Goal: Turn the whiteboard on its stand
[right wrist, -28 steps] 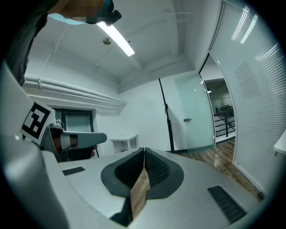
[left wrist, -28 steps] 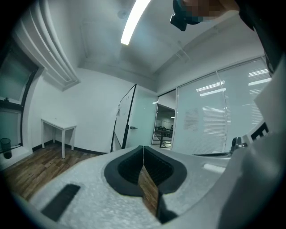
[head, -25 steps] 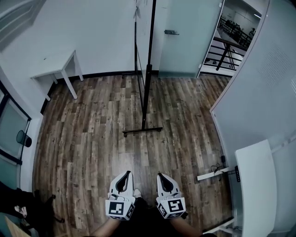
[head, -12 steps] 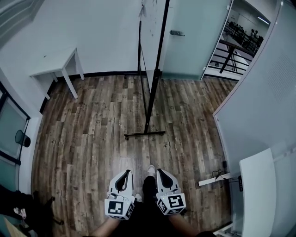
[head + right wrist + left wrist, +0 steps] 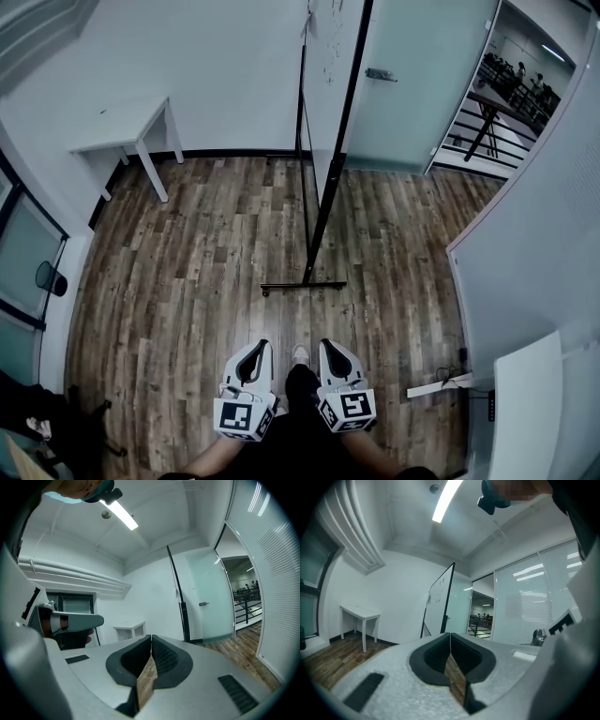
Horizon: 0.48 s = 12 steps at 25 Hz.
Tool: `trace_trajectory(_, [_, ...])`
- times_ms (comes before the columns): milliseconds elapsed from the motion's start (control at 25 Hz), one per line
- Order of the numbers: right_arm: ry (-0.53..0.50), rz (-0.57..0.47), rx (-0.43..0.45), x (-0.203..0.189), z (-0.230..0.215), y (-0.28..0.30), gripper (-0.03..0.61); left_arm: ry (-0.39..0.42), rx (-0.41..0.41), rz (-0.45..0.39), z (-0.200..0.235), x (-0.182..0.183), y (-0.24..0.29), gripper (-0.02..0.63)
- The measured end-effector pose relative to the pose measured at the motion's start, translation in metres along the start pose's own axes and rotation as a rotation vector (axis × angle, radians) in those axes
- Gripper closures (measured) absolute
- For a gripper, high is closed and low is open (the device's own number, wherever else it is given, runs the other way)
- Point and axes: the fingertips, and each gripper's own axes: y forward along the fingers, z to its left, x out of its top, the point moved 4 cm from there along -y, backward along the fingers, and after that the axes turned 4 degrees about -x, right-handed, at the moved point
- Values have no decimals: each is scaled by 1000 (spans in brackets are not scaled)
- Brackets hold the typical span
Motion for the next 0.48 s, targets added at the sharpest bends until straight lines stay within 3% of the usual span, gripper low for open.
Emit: trace_trajectory(480, [-34, 8, 13, 31, -71, 123, 565, -8, 29, -6, 33, 17, 126, 595])
